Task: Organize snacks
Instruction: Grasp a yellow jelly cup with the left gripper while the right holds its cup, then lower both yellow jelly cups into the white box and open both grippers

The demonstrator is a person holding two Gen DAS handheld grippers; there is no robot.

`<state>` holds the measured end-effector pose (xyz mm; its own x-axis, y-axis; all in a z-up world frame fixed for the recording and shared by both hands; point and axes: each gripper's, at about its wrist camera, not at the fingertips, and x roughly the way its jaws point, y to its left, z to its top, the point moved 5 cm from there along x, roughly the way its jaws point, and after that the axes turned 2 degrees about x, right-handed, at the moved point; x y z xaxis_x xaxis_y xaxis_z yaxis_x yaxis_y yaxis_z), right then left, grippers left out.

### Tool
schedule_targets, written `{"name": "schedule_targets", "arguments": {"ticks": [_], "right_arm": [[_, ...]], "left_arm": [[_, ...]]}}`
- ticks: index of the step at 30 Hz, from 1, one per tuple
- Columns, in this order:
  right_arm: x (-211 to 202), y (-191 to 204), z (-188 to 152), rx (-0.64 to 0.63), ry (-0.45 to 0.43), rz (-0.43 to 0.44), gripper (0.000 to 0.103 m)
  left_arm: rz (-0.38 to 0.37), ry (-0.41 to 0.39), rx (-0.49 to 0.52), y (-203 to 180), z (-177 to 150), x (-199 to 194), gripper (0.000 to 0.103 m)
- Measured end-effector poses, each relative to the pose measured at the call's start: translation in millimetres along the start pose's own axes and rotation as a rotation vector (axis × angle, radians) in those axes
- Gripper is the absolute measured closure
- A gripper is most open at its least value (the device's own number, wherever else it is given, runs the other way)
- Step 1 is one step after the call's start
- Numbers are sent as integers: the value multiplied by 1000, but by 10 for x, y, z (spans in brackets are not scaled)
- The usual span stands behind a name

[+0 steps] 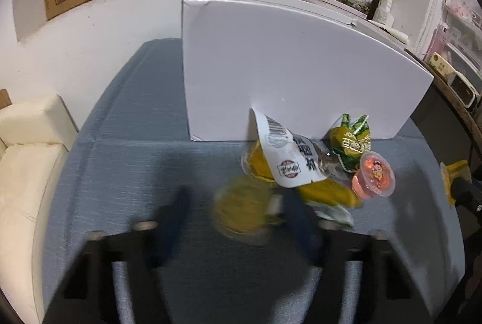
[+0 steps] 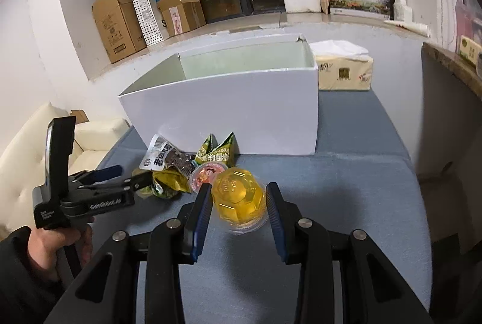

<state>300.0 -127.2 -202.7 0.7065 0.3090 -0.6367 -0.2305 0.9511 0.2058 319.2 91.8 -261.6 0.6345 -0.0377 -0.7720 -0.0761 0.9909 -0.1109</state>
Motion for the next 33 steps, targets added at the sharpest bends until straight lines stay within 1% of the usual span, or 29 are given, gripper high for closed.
{"name": "schedule_targets", "arguments": {"ticks": [1, 4, 6, 12, 17, 20, 23, 25, 26, 29, 31, 33], "right_arm": [[6, 9, -11, -1, 1, 1, 64], [7, 36, -37, -3, 1, 8, 64], [1, 58, -47, -4, 1, 15, 64], [-42, 142, -43, -15, -11, 24, 64], [-105, 207, -5, -25, -25, 35, 64], [-177, 248, 69, -32, -45, 46, 64], [-233, 269, 226, -35, -68, 55, 64], [-250, 267, 352, -33, -83, 57, 64], [-252, 259, 474, -33, -96, 55, 64], [-235, 234, 800, -27, -128, 58, 63], [-176, 198, 1006, -26, -130, 53, 63], [-72, 153, 1222, -22, -134, 52, 63]], "left_arm": [[0, 9, 0, 0, -3, 7, 64], [-17, -1, 5, -15, -20, -42, 64], [-9, -13, 16, -26, -31, -99, 64], [-27, -64, 21, -85, 1, -359, 64], [-36, -126, 39, -161, 149, -655, 64], [-45, -169, 56, -220, 310, -857, 64], [-57, -211, 74, -297, 524, -1011, 64], [-61, -223, 78, -327, 707, -1044, 64], [-64, -229, 79, -337, 800, -1054, 64], [-61, -246, 93, -399, 1148, -1014, 64], [-69, -242, 96, -415, 1316, -956, 64], [-59, -234, 119, -440, 1466, -839, 64]]}}
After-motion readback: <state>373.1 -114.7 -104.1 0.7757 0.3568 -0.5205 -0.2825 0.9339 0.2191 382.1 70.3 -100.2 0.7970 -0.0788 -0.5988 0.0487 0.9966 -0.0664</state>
